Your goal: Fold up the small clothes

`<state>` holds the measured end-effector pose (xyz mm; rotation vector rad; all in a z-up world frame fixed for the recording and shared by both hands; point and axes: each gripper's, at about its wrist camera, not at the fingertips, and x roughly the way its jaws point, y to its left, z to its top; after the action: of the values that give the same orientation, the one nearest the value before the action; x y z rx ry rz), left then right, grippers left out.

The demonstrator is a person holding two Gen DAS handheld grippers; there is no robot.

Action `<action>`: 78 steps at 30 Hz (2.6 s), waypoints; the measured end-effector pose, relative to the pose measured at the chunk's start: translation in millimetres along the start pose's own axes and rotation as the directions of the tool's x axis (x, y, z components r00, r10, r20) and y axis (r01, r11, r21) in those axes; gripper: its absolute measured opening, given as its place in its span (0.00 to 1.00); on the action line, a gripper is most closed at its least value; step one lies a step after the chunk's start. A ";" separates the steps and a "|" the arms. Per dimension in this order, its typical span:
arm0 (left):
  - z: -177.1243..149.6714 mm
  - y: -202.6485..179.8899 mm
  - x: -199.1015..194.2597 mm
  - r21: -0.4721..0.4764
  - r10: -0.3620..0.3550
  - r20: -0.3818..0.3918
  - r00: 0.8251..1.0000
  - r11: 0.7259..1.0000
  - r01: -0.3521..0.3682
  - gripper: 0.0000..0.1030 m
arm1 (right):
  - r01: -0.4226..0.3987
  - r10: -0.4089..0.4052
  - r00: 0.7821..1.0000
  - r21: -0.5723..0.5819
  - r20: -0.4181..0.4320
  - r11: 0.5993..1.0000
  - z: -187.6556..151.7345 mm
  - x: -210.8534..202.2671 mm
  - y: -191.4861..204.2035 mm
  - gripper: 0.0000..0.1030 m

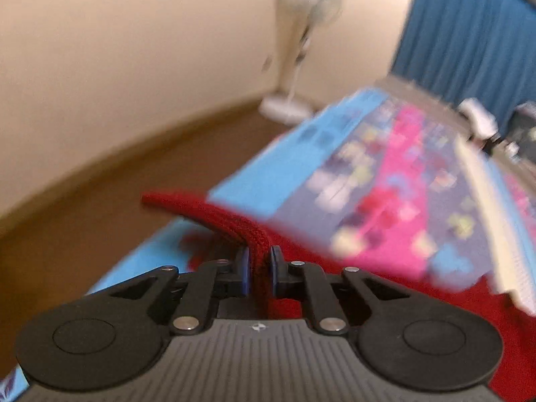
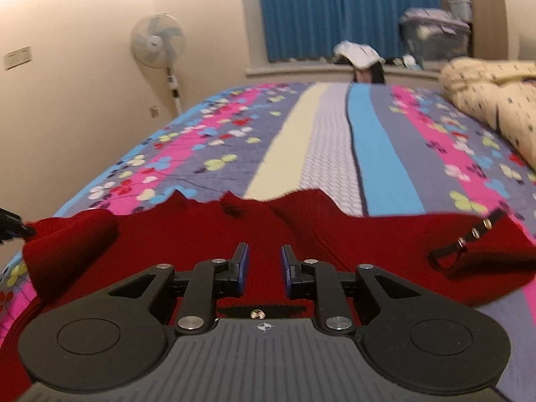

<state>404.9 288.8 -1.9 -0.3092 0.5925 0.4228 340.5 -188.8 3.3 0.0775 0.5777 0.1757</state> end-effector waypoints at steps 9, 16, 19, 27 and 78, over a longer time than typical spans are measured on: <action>-53.7 -136.4 -154.1 0.349 -0.657 0.051 0.752 0.717 0.603 0.14 | 0.025 -0.019 0.998 0.113 -0.054 0.993 -4.9 8.8 -21.5 0.21; -69.6 -150.5 -194.9 0.422 -0.677 -0.102 0.729 0.634 0.648 0.34 | 0.021 0.013 0.995 0.319 -0.102 0.948 -8.1 18.0 -51.8 0.23; -50.3 -124.9 -186.1 0.399 -0.566 -0.110 0.817 0.728 0.558 0.34 | 0.015 0.052 0.988 0.433 -0.144 0.901 -15.5 26.1 -68.3 0.34; -30.2 -57.6 -84.7 0.167 -0.277 -0.196 0.941 0.936 0.311 0.35 | 0.055 0.059 0.981 0.561 -0.183 0.826 -29.0 30.2 -81.8 0.43; -43.1 -94.8 -142.1 0.383 -0.272 -0.256 0.927 0.852 0.356 0.26 | 0.157 -0.206 0.978 0.754 -0.029 0.638 -6.7 -25.0 -246.1 0.41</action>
<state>322.6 147.6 63.7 -0.0239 0.7917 -0.0642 351.5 -435.0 -18.9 0.8451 0.5620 -0.2855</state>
